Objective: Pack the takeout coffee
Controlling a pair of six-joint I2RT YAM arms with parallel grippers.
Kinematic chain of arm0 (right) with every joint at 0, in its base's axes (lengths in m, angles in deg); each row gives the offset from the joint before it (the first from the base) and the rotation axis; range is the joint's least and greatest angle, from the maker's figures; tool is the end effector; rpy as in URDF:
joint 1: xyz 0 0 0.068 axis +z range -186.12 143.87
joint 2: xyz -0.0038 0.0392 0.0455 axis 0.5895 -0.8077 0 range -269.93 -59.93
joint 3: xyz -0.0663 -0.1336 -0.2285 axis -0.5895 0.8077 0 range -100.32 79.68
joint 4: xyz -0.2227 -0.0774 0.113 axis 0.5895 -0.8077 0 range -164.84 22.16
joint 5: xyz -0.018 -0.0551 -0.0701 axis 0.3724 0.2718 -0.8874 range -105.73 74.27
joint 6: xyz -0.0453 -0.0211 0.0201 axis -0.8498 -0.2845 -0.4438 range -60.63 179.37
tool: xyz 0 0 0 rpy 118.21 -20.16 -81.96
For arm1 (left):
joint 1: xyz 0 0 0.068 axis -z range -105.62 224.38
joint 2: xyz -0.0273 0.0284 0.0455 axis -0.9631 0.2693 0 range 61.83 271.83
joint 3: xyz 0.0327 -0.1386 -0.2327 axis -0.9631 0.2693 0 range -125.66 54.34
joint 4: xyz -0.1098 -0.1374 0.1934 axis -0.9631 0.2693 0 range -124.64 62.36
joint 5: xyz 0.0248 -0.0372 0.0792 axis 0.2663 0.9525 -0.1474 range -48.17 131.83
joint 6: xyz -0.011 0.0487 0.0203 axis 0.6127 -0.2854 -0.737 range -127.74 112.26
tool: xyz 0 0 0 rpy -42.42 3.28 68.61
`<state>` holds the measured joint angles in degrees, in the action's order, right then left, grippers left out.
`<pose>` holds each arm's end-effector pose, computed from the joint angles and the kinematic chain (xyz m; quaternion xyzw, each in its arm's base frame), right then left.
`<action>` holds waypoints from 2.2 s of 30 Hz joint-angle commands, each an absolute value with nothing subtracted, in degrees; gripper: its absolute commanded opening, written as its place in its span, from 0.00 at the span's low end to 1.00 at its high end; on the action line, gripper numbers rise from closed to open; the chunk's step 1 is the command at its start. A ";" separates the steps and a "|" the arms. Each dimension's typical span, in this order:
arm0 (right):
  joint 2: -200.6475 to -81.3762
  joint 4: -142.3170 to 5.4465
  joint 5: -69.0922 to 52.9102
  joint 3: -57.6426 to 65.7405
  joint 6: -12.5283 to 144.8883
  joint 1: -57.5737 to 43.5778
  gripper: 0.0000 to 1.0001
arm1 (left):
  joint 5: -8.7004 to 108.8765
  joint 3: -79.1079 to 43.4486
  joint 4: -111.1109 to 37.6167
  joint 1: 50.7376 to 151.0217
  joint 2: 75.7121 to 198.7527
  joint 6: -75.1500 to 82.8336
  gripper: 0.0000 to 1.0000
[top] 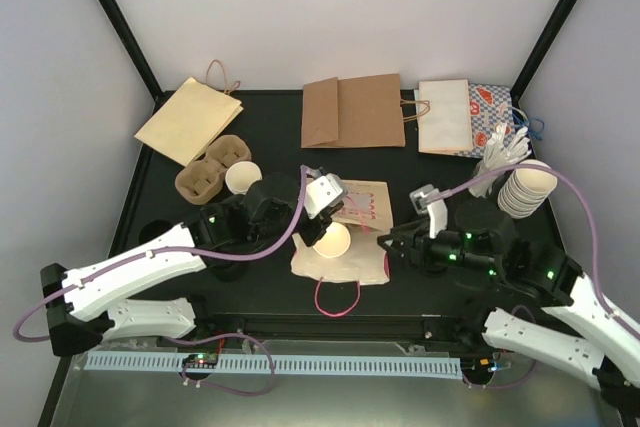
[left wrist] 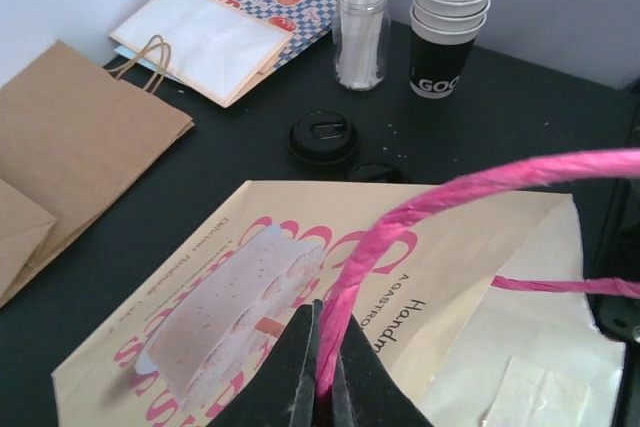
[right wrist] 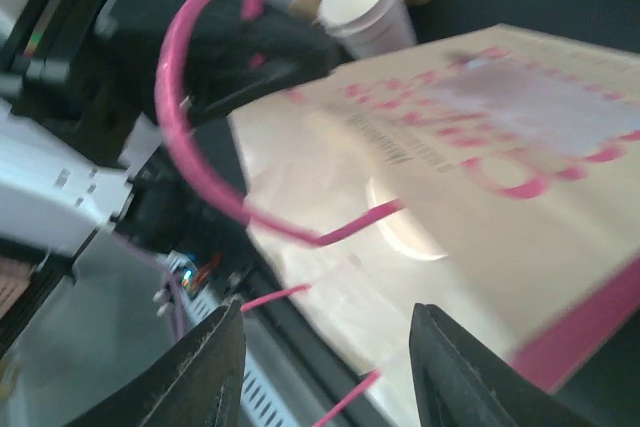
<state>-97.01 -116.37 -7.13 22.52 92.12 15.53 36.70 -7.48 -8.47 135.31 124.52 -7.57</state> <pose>0.0672 0.0934 0.3613 -0.1785 0.8388 0.3905 0.3346 0.1204 -0.2103 0.3546 0.4108 0.7468 -0.2323 0.4686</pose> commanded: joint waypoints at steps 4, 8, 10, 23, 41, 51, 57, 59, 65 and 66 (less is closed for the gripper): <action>-101.96 -107.71 -20.15 24.34 97.40 33.23 0.48 | 41.78 -11.74 -9.02 133.66 126.63 0.60 0.02; -105.65 -105.56 -23.67 26.45 98.53 35.52 0.47 | 44.17 -12.25 -9.60 132.65 127.58 4.38 0.02; -106.74 -105.32 -26.64 27.87 99.59 35.66 0.47 | 45.27 -12.25 -10.32 132.12 127.59 5.99 0.02; -109.50 -101.62 -37.99 35.83 96.97 40.81 0.44 | 51.93 -11.18 -14.31 129.31 127.58 10.83 0.02; -120.96 -110.96 -55.51 28.73 88.68 50.43 0.49 | 57.91 -9.08 -15.06 127.12 126.85 11.02 0.02; -118.30 -108.29 -55.34 30.06 70.19 50.29 0.47 | 60.88 -7.97 -15.24 127.11 126.16 10.44 0.02; -114.94 -103.72 -47.51 32.91 64.54 46.95 0.46 | 59.49 -7.32 -14.87 127.11 124.50 9.92 0.02; -116.56 -103.94 -47.61 32.49 64.75 46.93 0.46 | 58.77 -7.04 -14.63 127.11 123.75 9.82 0.02; -125.18 -103.70 -46.35 30.80 64.79 46.93 0.42 | 57.07 -6.57 -13.66 127.03 121.77 8.71 0.01; -126.11 -103.46 -45.72 30.69 64.53 46.98 0.42 | 56.90 -6.57 -13.34 127.00 121.54 8.44 0.02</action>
